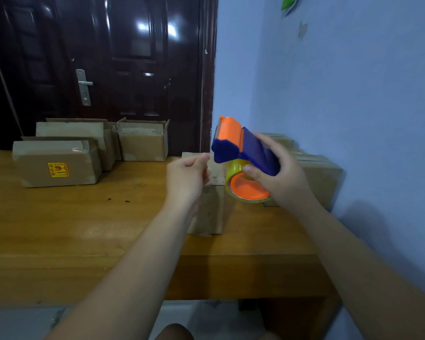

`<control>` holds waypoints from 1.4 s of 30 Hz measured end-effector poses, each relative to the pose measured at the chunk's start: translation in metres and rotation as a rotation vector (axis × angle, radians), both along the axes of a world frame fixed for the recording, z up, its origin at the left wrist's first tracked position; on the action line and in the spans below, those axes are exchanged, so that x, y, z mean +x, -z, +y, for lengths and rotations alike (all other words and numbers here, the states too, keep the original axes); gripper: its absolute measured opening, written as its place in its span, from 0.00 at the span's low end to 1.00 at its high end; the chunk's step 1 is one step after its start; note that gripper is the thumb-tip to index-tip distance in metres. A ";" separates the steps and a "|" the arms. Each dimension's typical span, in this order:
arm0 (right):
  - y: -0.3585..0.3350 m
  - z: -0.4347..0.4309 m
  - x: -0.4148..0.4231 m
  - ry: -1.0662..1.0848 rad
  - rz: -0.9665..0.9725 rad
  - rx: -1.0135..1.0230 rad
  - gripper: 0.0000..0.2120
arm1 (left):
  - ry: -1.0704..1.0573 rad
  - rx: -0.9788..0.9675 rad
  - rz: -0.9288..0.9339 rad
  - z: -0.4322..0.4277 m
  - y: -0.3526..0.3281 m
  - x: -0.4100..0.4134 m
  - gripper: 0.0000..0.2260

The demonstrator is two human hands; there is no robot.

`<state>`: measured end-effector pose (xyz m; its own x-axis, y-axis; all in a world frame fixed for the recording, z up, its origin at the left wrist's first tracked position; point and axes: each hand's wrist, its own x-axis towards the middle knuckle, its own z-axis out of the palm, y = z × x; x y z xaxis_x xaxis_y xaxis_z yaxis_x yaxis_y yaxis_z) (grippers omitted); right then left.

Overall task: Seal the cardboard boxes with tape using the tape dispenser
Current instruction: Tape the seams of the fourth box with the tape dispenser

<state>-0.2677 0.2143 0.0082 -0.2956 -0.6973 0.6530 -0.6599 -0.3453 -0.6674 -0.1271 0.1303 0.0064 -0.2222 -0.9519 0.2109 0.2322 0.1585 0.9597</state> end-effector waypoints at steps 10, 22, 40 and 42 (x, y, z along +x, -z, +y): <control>-0.014 0.000 -0.001 -0.039 0.034 -0.032 0.36 | 0.122 0.225 0.115 -0.016 0.000 0.018 0.06; -0.017 0.000 -0.004 0.083 0.318 0.002 0.33 | -0.034 -0.053 -0.090 -0.020 0.006 0.016 0.10; 0.005 0.000 -0.019 0.183 0.459 0.200 0.33 | -0.157 -0.120 -0.144 -0.020 0.000 0.031 0.06; 0.002 -0.002 -0.019 0.161 0.406 0.220 0.31 | -0.151 -0.085 -0.130 -0.023 0.004 0.035 0.06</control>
